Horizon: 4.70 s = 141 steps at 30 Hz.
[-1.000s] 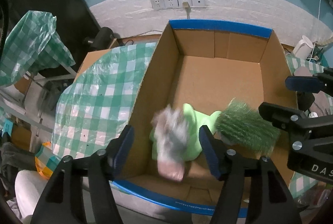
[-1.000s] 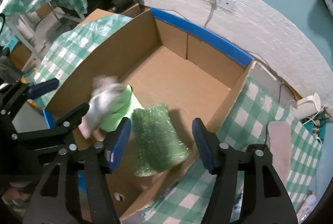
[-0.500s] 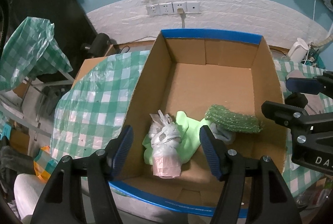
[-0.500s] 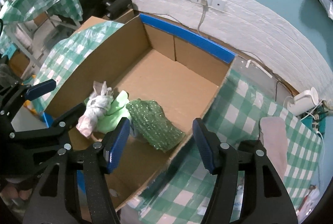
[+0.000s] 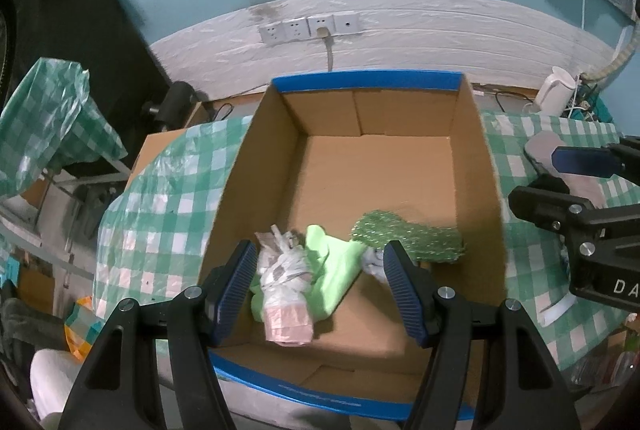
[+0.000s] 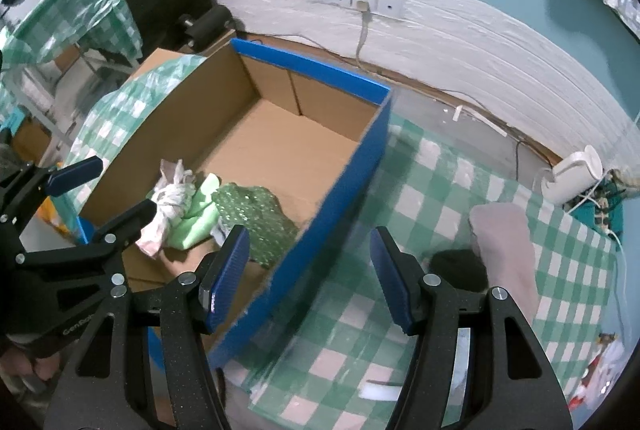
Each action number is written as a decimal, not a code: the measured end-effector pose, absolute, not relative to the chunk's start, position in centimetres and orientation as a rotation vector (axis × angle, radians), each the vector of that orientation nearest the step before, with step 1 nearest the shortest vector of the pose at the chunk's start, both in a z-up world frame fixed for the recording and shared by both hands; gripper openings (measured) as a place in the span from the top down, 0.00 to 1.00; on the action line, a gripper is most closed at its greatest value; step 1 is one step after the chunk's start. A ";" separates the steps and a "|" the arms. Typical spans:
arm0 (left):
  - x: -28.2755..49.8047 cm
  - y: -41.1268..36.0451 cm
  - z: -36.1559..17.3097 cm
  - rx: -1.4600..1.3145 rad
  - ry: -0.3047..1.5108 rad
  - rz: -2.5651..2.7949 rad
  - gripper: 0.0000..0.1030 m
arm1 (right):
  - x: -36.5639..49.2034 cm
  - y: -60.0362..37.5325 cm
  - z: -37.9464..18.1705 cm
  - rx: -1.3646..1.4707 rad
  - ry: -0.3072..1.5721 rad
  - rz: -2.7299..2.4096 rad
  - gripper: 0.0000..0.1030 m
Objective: Organize soft objects
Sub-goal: 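Open the left tool over the box while the right drops the green scrubber in, then move the right tool back to the table and grasp the second white bag bundle, then grasp the white foam tube with the left tool while the right holds the bundle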
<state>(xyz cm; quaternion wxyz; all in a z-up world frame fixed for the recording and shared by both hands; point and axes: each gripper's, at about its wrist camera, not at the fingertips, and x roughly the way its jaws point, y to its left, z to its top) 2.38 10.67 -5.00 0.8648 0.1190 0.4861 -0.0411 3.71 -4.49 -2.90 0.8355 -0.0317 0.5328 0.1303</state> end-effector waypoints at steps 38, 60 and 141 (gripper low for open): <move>-1.2 -1.7 -4.4 0.389 0.999 -0.283 0.35 | -2.3 -18.9 -3.1 0.062 1.116 0.088 0.39; -2.0 -6.0 -6.8 0.424 1.051 -0.344 0.35 | -3.5 -22.5 -6.3 0.113 1.181 0.039 0.39; -8.4 -14.9 -18.0 0.684 1.250 -0.707 0.86 | -6.7 -26.4 -11.8 0.210 1.298 0.021 0.61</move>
